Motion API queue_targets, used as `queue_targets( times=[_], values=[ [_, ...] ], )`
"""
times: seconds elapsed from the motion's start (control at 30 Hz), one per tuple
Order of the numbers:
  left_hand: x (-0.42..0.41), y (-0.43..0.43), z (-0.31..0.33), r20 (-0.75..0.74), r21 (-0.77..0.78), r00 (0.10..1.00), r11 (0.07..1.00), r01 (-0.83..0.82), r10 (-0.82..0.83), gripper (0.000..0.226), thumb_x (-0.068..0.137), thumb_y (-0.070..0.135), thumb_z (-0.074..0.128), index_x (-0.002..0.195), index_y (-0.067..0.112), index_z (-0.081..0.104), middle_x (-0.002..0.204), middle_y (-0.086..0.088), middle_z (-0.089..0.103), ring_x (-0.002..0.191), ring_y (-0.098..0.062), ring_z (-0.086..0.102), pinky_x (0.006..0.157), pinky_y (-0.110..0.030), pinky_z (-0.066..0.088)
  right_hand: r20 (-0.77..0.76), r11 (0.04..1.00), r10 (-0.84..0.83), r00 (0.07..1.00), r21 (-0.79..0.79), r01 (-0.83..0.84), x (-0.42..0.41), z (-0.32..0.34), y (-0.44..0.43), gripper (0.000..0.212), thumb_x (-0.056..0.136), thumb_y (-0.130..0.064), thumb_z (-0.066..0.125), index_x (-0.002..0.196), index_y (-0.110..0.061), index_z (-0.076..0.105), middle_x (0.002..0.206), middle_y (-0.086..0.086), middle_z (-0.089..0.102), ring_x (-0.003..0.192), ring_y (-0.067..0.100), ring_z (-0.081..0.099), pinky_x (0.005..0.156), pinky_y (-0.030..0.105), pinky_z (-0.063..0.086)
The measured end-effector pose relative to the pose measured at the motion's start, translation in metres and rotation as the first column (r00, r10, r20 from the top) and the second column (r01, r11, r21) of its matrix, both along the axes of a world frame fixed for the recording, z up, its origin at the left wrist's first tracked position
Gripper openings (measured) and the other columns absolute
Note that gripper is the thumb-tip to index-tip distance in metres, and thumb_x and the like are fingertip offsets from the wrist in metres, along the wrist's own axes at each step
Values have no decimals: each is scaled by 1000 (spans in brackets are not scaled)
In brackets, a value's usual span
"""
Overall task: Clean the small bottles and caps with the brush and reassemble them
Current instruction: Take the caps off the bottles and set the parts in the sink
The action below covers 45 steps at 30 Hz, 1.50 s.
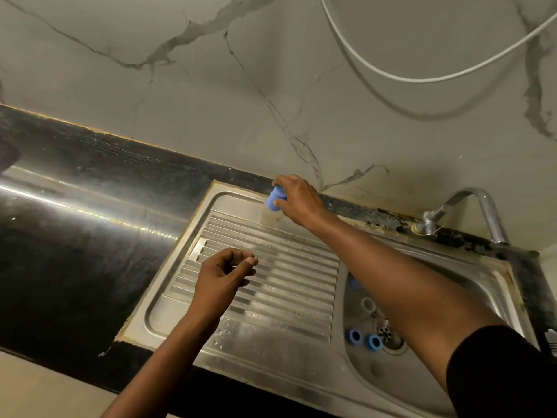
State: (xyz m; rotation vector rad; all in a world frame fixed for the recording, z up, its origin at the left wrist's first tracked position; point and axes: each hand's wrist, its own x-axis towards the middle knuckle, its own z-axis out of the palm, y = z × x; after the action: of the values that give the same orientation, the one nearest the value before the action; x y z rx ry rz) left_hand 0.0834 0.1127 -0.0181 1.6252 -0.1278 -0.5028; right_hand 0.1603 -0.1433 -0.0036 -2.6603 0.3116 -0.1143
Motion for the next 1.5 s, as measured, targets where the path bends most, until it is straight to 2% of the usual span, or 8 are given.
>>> queue_targets(
  times=[0.17, 0.33, 0.47, 0.73, 1.0, 1.13, 1.37, 1.5],
  values=[
    [-4, -13, 1, 94, 30, 995, 999, 26, -28, 18, 93, 15, 79, 109, 23, 76, 109, 6, 78, 104, -15, 75, 90, -41, 62, 135, 984, -83, 987, 166, 60, -44, 17, -15, 44, 86, -32, 81, 126, -21, 67, 123, 2, 68, 108, 20, 64, 84, 30, 50],
    [-15, -34, 2, 362, 138, 920, 985, 105, -149, 51, 87, 28, 87, 133, 38, 67, 135, 22, 64, 129, 0, 58, 102, -25, 48, 179, 964, -138, 974, 250, 90, -109, 45, -26, 40, 84, -39, 83, 120, -24, 72, 99, -12, 67, 86, 3, 61, 70, 11, 43],
    [-30, -57, 4, 504, 211, 828, 965, 159, -247, 67, 82, 38, 90, 142, 32, 61, 145, 17, 58, 136, -4, 53, 108, -24, 44, 167, 926, -189, 968, 359, 119, -162, 54, -37, 36, 81, -44, 84, 113, -28, 75, 98, -14, 71, 90, 3, 68, 75, 25, 58],
    [-74, -96, 3, 474, 285, 787, 914, 288, -396, 64, 75, 53, 92, 131, 36, 68, 121, 20, 71, 112, -4, 67, 92, -32, 54, 92, 765, -298, 950, 618, 180, -254, 45, -41, 23, 88, -31, 83, 103, -17, 72, 88, 3, 76, 74, 18, 76, 70, 41, 65],
    [-105, -114, -2, 416, 366, 757, 855, 368, -504, 47, 78, 60, 86, 118, 37, 75, 98, 23, 76, 85, 0, 73, 72, -21, 52, 81, 661, -347, 934, 728, 182, -300, 20, -52, 17, 88, -22, 83, 101, -13, 75, 89, 4, 79, 73, 21, 77, 66, 36, 62],
    [-114, -122, 0, 439, 394, 718, 834, 386, -540, 47, 79, 58, 87, 119, 37, 77, 99, 25, 77, 91, 5, 71, 74, -18, 51, 73, 646, -325, 943, 746, 165, -317, 19, -62, 16, 90, -19, 81, 103, -11, 76, 91, 3, 78, 74, 18, 76, 66, 30, 60],
    [-127, -129, 1, 349, 345, 719, 795, 498, -601, 44, 81, 50, 88, 121, 38, 76, 102, 22, 78, 94, -4, 74, 80, -39, 59, 11, 624, -258, 966, 766, 158, -342, 26, -79, 22, 93, -18, 76, 113, -8, 77, 100, 5, 79, 81, 23, 78, 71, 30, 63],
    [-137, -130, 2, 292, 261, 746, 800, 540, -599, 40, 83, 42, 89, 121, 35, 77, 105, 15, 80, 98, -10, 76, 85, -44, 60, -64, 510, -264, 962, 837, 196, -355, 29, -97, 26, 95, -16, 73, 120, -11, 75, 113, 5, 77, 99, 27, 76, 79, 35, 64]
  ],
)
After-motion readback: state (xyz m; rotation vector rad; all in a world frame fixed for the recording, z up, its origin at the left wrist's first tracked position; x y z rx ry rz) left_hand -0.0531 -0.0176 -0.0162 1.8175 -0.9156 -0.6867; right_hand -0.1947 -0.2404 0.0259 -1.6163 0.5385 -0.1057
